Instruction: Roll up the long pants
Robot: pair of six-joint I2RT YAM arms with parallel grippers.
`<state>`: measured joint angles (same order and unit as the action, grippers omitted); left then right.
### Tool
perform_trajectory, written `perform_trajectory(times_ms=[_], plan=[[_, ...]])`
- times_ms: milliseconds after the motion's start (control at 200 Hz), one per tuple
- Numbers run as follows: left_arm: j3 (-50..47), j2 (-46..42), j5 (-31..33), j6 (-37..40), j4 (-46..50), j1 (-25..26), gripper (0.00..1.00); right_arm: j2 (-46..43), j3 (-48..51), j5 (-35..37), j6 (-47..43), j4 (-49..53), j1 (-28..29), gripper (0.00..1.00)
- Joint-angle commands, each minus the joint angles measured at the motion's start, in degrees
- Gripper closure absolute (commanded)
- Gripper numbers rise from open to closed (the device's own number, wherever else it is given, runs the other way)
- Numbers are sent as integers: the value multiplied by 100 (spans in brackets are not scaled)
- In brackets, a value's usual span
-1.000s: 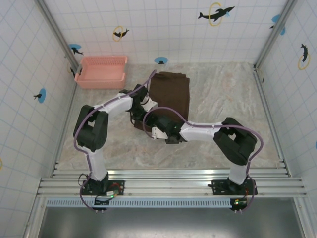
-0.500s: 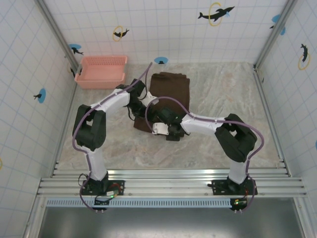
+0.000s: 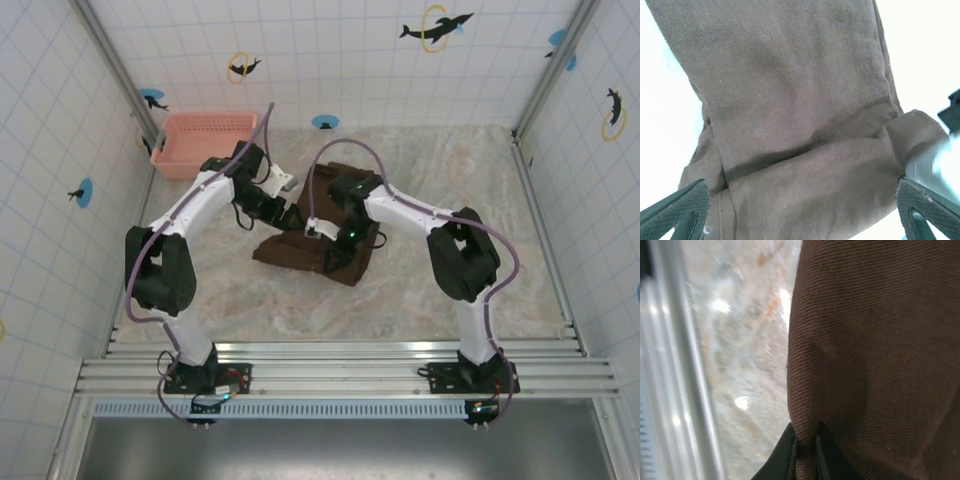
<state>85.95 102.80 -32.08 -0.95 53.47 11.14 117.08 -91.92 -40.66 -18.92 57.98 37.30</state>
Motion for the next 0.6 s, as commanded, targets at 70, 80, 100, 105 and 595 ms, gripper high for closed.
perform_trajectory(times_ms=[70,80,100,105,595], plan=[[-66,-380,116,53,140,-69,3,121,136,-2009,1106,-260,-702,96],[-62,-387,101,56,131,-68,3,144,125,-2091,1155,-276,-736,96],[-78,-398,84,44,128,-68,3,202,103,-2243,1231,-295,-803,96],[-83,-400,86,34,128,-68,3,215,95,-2270,1263,-300,-821,96],[-97,-152,-82,-296,-170,15,2,957,112,-1938,2559,-1060,-1612,97]])
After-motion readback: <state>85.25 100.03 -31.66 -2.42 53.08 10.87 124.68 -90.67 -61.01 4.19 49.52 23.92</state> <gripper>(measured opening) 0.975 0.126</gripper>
